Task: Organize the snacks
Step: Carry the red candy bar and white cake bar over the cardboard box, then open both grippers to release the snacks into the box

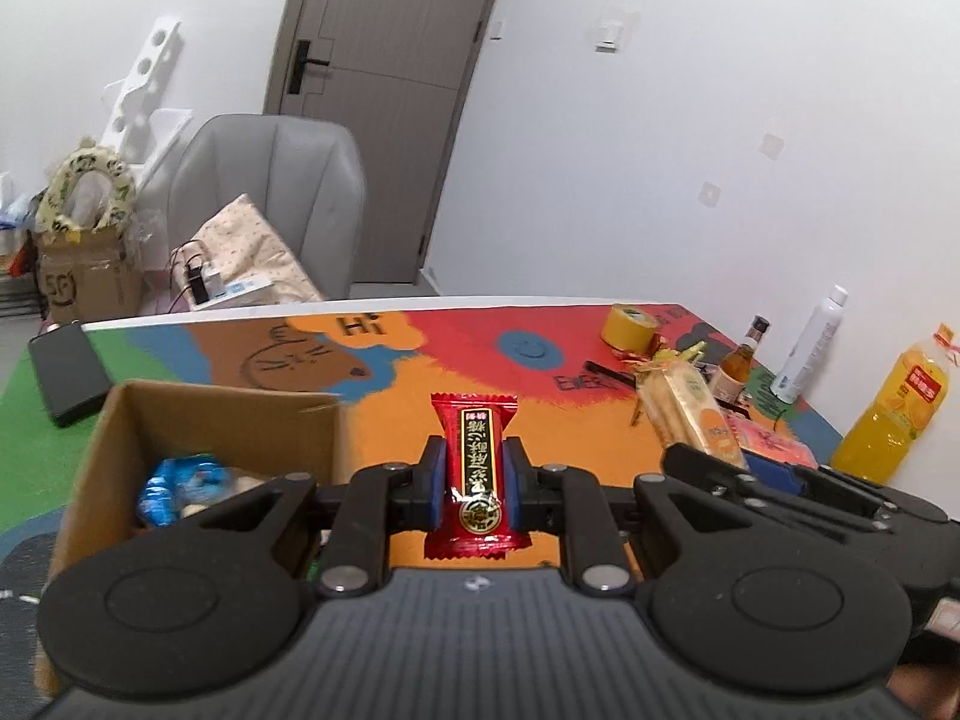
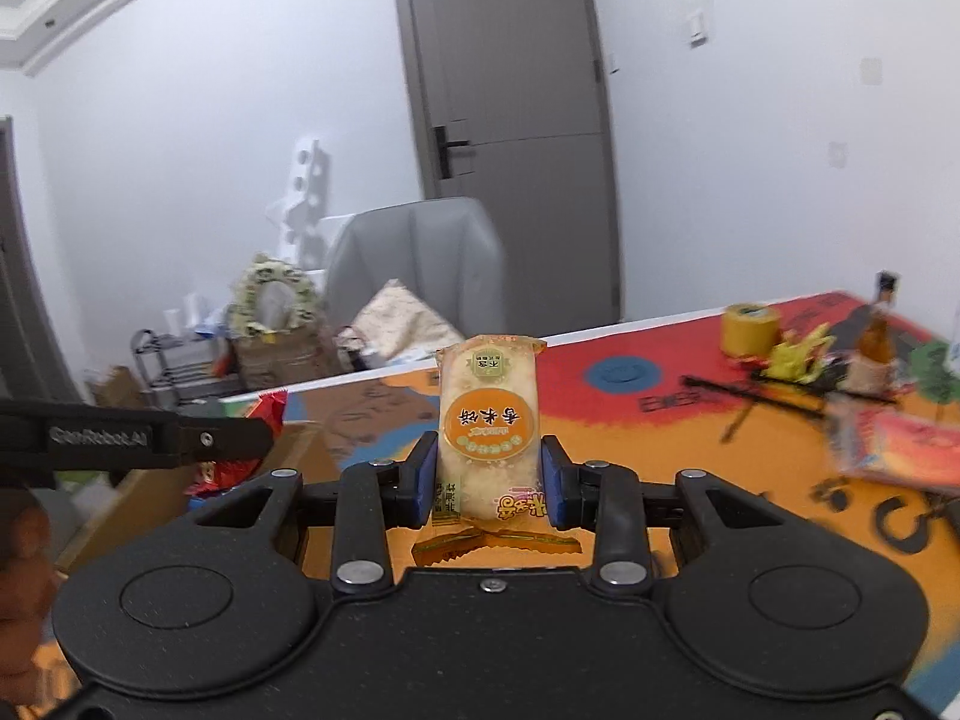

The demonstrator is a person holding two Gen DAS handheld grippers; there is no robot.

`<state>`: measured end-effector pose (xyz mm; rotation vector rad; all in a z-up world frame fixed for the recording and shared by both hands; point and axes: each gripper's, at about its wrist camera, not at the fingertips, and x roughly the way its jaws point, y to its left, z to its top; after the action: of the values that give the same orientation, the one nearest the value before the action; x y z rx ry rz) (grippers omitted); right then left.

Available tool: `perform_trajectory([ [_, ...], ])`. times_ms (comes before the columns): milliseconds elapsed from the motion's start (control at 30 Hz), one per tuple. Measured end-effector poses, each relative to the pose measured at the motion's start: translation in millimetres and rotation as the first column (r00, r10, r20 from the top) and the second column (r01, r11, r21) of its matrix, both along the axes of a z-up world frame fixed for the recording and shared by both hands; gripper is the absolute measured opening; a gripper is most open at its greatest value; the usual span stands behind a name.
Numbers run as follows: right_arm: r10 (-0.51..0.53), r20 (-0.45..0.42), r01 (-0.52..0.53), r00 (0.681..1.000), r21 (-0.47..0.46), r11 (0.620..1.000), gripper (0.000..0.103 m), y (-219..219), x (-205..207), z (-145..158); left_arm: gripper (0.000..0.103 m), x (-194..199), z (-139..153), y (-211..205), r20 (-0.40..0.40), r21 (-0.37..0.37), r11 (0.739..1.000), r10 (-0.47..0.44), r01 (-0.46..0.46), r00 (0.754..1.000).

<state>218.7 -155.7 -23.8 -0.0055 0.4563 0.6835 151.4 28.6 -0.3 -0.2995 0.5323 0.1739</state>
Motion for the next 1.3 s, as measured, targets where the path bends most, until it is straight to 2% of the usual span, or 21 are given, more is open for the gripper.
perform_trajectory([
  [67, 0.024, 0.001, -0.024, 1.0, 0.003, 1.0, 0.033, 8, -4, 2, 0.018, -8, 0, 13, -0.006, 0.025, 0.999, 0.032, -0.032, 0.999],
  [300, 0.081, 0.018, -0.081, 0.997, -0.004, 0.997, 0.033, 35, -22, 6, 0.018, -39, -5, 51, -0.029, 0.017, 0.995, 0.095, -0.095, 0.995],
  [833, 0.177, 0.002, -0.177, 0.984, -0.013, 0.984, 0.033, 90, -59, -1, 0.018, -80, -28, 86, -0.103, -0.016, 0.988, 0.152, -0.154, 0.983],
  [967, 0.185, -0.017, -0.185, 0.983, -0.019, 0.983, 0.033, 100, -64, -6, 0.027, -85, -37, 91, -0.14, -0.027, 0.984, 0.169, -0.174, 0.976],
  [1133, 0.19, -0.036, -0.191, 0.981, -0.032, 0.981, 0.034, 110, -65, -11, 0.038, -100, -34, 92, -0.117, -0.032, 0.979, 0.195, -0.2, 0.974],
  [1200, 0.19, -0.054, -0.192, 0.98, -0.043, 0.98, 0.041, 112, -64, -13, 0.042, -102, -32, 92, -0.109, -0.037, 0.979, 0.193, -0.198, 0.975],
  [1300, 0.179, -0.036, -0.18, 0.983, -0.038, 0.983, 0.053, 108, -70, -12, 0.05, -104, -27, 89, -0.098, -0.029, 0.979, 0.198, -0.202, 0.975],
])
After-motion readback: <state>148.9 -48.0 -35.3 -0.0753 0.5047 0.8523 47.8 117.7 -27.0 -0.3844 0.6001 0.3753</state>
